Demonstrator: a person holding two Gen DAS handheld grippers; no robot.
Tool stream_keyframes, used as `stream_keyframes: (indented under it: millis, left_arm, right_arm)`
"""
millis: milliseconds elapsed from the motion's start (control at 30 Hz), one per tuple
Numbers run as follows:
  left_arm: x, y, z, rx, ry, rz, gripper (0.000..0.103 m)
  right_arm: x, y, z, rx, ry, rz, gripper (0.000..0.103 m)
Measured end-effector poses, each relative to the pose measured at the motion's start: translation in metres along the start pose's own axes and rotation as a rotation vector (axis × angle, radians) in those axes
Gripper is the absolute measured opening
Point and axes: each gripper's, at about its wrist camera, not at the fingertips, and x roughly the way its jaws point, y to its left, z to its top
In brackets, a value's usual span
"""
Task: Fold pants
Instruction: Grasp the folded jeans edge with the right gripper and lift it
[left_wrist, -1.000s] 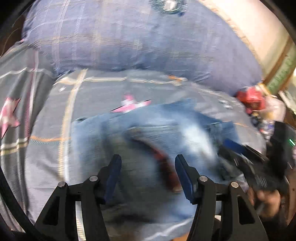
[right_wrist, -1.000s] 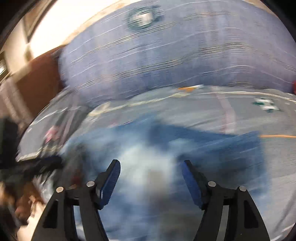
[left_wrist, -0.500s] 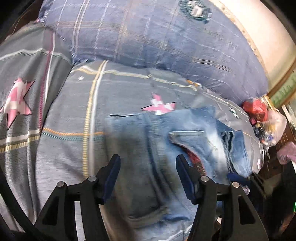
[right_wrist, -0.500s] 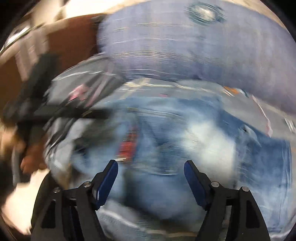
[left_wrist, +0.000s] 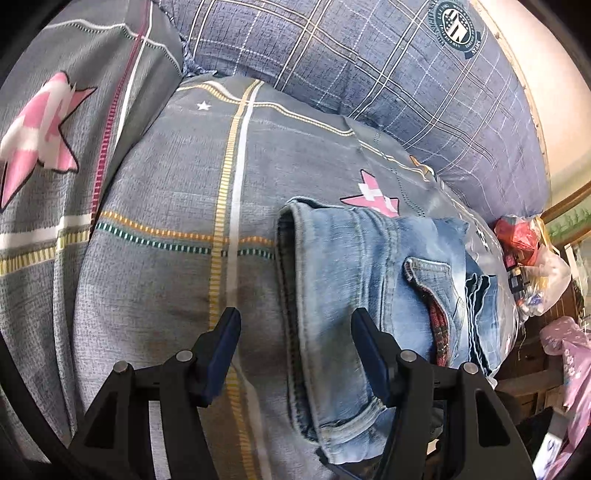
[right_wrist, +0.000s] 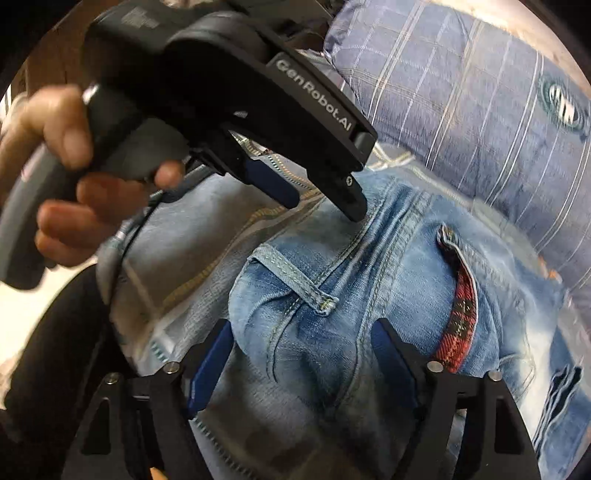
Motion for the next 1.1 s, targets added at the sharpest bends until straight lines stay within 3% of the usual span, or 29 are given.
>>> stream_keyframes:
  millis: [100,233,300,367,433,500,533,600,633,867,967,1100]
  left_arm:
    - [0.001,0.002,-0.003,0.008,0.003,-0.007,0.063]
    - [0.002,0.007,-0.005,-0.019,0.007,-0.043,0.063]
    - [0.004,0.008,-0.005,-0.023,0.011,-0.036,0.063]
    - [0.003,0.007,-0.004,-0.026,0.006,-0.032,0.063]
    - [0.002,0.005,-0.005,-0.028,0.007,-0.039,0.063]
    - [0.001,0.003,-0.005,-0.026,0.010,-0.034,0.063]
    - [0.001,0.003,-0.005,-0.025,0.010,-0.030,0.063]
    - [-0.001,0.002,-0.004,-0.029,0.006,-0.039,0.063]
    - [-0.003,0.002,-0.004,-0.034,0.004,-0.051,0.063]
    - [-0.012,-0.008,0.006,-0.087,-0.004,-0.147,0.066]
    - [-0.008,-0.008,0.009,-0.127,0.012,-0.199,0.067]
    - [0.011,-0.003,0.011,-0.191,0.046,-0.206,0.067]
  right_arm:
    - [0.002,0.001,-0.002,0.032,0.005,-0.026,0.079]
    - [-0.006,-0.020,0.003,0.209,-0.004,0.016,0.067]
    - [-0.002,-0.011,0.004,0.139,0.009,-0.039,0.068]
    - [0.007,0.010,0.001,-0.003,0.022,-0.120,0.076]
    - [0.010,0.022,-0.005,-0.086,-0.009,-0.180,0.076]
    - [0.008,0.016,-0.005,-0.034,-0.015,-0.165,0.071]
    - [0.006,0.012,-0.004,0.000,-0.014,-0.158,0.064]
    - [-0.003,0.003,0.001,0.080,-0.035,-0.100,0.037]
    - [-0.008,-0.002,0.004,0.124,-0.042,-0.070,0.034]
    - [-0.039,-0.036,0.006,0.324,-0.121,0.037,0.032]
    - [-0.050,-0.038,0.012,0.338,-0.145,0.035,0.032]
    - [-0.052,-0.040,0.019,0.321,-0.146,0.032,0.032]
